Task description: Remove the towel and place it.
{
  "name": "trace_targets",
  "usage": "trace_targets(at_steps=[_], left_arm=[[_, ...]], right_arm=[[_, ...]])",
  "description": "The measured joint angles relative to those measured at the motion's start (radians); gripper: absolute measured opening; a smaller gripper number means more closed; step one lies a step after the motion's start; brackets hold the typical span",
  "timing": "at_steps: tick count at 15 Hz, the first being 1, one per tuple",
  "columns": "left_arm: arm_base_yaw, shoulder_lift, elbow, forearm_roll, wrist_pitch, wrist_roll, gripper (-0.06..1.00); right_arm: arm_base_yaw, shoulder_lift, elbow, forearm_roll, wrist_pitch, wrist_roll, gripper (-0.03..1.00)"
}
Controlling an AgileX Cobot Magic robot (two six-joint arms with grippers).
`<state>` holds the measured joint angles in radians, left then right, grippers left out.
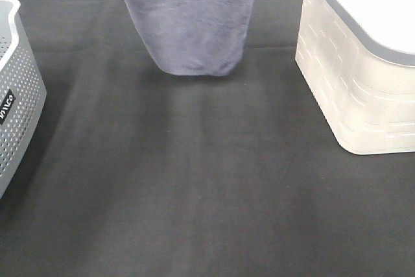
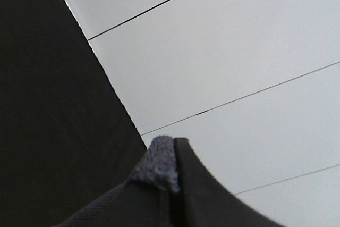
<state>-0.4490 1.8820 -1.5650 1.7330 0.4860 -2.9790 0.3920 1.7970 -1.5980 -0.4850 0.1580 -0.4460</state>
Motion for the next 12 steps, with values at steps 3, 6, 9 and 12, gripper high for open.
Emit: trace_targets(at_steps=[3,6,9,12], left_arm=[[0.037,0.041,-0.042,0.018,-0.055,0.019,0.0],[-0.001,0.033,0.141,0.025,-0.045,0.041,0.0],[-0.17,-0.039,0.48,0.027,0.105,0.007,0.0],[-0.234,-0.109,0.594,0.036,0.139,0.007,0.0]], right_arm=[[-0.028,0.042,-0.002,0.007,-0.136,0.0,0.02],[-0.028,0.004,0.152,0.035,-0.135,0.0,0.02],[-0.028,-0.181,0.579,0.035,-0.223,-0.012,0.02],[-0.028,-0.245,0.732,0.035,-0.255,-0.012,0.02]])
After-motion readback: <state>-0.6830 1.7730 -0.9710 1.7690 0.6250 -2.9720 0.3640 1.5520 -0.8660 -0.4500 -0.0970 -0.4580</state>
